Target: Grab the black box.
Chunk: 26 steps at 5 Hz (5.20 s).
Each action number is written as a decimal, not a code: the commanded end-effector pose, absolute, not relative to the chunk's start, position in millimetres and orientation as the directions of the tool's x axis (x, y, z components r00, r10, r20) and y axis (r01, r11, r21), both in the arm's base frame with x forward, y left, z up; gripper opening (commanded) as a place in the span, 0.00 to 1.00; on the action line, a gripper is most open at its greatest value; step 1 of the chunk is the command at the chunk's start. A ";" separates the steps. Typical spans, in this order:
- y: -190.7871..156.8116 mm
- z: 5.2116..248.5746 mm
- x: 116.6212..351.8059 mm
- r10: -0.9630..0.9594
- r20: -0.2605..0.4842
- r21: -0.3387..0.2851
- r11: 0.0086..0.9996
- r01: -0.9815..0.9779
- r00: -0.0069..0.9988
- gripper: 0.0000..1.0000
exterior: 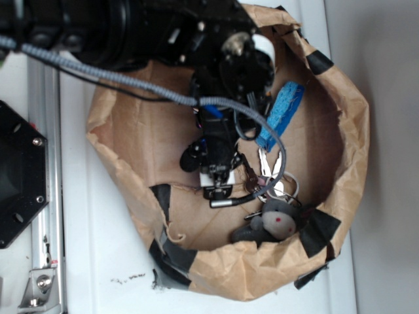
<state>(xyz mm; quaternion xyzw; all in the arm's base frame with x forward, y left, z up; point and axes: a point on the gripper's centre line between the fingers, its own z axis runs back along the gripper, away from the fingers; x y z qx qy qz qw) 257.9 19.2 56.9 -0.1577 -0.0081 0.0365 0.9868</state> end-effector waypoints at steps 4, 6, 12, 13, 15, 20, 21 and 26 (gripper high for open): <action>44.7 55.5 252.8 0.380 0.161 -0.321 0.893 -0.316 0.911 1.00; 40.4 54.7 251.9 0.450 0.230 -0.340 0.868 -0.363 0.863 1.00; 24.4 40.2 263.6 0.395 0.218 -0.318 0.893 -0.318 0.893 0.94; 21.2 29.3 268.9 0.392 0.215 -0.298 0.899 -0.322 0.895 1.00; 21.8 22.3 267.0 0.377 0.222 -0.279 0.908 -0.312 0.899 1.00; 41.7 94.4 273.6 0.383 0.190 -0.256 0.908 -0.331 0.904 0.00; 54.3 135.1 272.5 0.426 0.184 -0.259 0.891 -0.374 0.886 0.00; 46.1 104.4 252.5 0.282 0.214 -0.077 0.959 -0.271 0.935 1.00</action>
